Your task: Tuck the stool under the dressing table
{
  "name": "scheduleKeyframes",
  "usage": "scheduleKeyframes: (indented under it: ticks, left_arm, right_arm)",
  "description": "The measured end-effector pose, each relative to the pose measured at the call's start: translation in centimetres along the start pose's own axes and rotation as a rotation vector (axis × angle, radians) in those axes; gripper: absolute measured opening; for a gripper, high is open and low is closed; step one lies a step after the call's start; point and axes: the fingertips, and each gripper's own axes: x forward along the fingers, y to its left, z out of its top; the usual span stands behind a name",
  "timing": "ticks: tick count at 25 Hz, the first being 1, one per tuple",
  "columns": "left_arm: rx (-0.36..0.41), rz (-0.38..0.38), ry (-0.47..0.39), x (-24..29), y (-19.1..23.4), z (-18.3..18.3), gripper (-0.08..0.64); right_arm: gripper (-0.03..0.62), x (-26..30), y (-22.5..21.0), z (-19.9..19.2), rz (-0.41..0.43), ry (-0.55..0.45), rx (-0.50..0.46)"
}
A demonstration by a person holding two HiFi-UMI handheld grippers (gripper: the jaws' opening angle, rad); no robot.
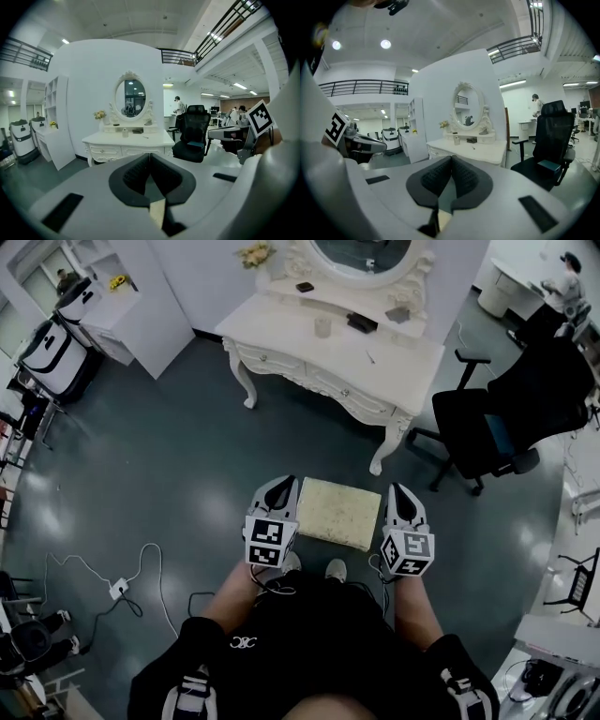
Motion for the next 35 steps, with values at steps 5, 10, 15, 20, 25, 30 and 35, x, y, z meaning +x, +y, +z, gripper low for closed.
scheduleKeyframes:
  ticks: [5, 10, 15, 20, 25, 30, 35]
  left_arm:
    - [-0.044, -0.056, 0.069, 2.5, -0.5, -4.0, 0.021]
    - [-0.041, -0.17, 0.154, 5.2, -2.8, -9.2, 0.157]
    - [0.019, -0.263, 0.265, 8.0, -5.4, -16.4, 0.197]
    - [0.014, -0.313, 0.386, 11.2, -7.6, -25.6, 0.213]
    - [0.035, -0.307, 0.467, 13.7, -7.3, -34.2, 0.216]
    - [0.029, -0.268, 0.539, 16.6, -6.4, -43.7, 0.218]
    - [0.017, -0.246, 0.606, 18.9, -5.1, -52.3, 0.219]
  right_arm:
    - [0.015, 1.3, -0.9, -4.3, -0.021, 0.089, 0.034]
    - [0.145, 2.8, -1.8, -10.5, -0.005, 0.227, 0.046]
    - [0.163, 3.3, -2.7, -18.0, 0.008, 0.358, 0.063]
    - [0.163, 4.0, -4.1, -26.1, 0.025, 0.466, 0.076]
    - [0.163, 5.2, -4.7, -34.6, 0.057, 0.55, 0.087]
    - [0.163, 6.8, -6.2, -43.8, 0.056, 0.623, 0.049]
    - [0.161, 7.3, -8.4, -51.8, 0.004, 0.681, 0.078]
